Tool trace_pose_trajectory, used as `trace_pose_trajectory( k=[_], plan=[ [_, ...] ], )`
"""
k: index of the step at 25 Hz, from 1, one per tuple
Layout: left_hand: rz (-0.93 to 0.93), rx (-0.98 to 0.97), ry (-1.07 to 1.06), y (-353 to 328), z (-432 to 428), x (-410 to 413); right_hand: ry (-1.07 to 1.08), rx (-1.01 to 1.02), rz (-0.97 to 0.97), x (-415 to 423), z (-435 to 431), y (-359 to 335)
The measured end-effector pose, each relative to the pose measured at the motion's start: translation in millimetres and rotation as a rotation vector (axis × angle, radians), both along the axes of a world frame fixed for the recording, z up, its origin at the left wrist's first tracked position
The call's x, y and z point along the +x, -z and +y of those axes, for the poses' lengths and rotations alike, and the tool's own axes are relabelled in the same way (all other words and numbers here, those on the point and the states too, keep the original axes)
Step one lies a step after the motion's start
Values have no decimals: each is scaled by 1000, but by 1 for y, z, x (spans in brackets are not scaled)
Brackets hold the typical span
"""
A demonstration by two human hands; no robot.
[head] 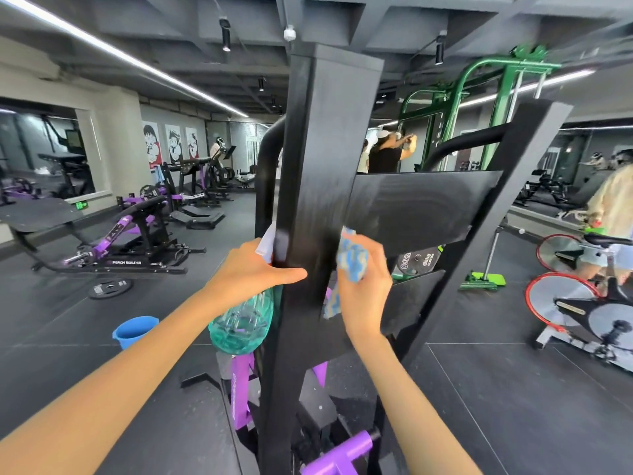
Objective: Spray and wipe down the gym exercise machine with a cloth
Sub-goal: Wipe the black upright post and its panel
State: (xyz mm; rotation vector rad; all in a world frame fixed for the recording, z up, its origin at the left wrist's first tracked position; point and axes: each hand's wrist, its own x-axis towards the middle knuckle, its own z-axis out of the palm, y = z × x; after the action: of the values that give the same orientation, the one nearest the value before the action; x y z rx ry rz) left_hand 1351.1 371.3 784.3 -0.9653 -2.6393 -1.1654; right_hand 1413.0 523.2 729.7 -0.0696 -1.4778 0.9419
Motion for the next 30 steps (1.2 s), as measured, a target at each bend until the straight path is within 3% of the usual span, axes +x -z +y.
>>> trace_pose_trajectory(
  k=[3, 5, 10, 15, 16, 19, 22, 24, 27, 30],
  plan=[
    [21, -18, 19, -1, 0, 1, -20, -67, 163, -1, 2, -54],
    [13, -8, 33, -1, 0, 1, 5, -93, 179, -5, -8, -46],
    [-9, -15, 68, -3, -2, 3, -123, 6, -176, 9, 9, 22],
    [-30, -44, 62, -5, -1, 9, 89, -247, 180, 14, 52, -46],
    [-39, -39, 60, -5, -1, 8, 92, -175, 157, 10, 56, -48],
    [-57, -30, 58, -5, -1, 7, 108, 157, -146, -6, 57, -19],
    [-79, -9, 52, -4, -1, 8, -80, 44, -264, -8, 59, -3],
    [-84, -1, 50, -4, -1, 3, -318, -184, -241, 8, 59, -16],
    [-87, -7, 59, -3, -1, 0, -617, -432, -38, 28, 55, -33],
    [-99, -8, 74, -3, -1, 0, -733, -456, 66, 33, 56, -34]
  ],
)
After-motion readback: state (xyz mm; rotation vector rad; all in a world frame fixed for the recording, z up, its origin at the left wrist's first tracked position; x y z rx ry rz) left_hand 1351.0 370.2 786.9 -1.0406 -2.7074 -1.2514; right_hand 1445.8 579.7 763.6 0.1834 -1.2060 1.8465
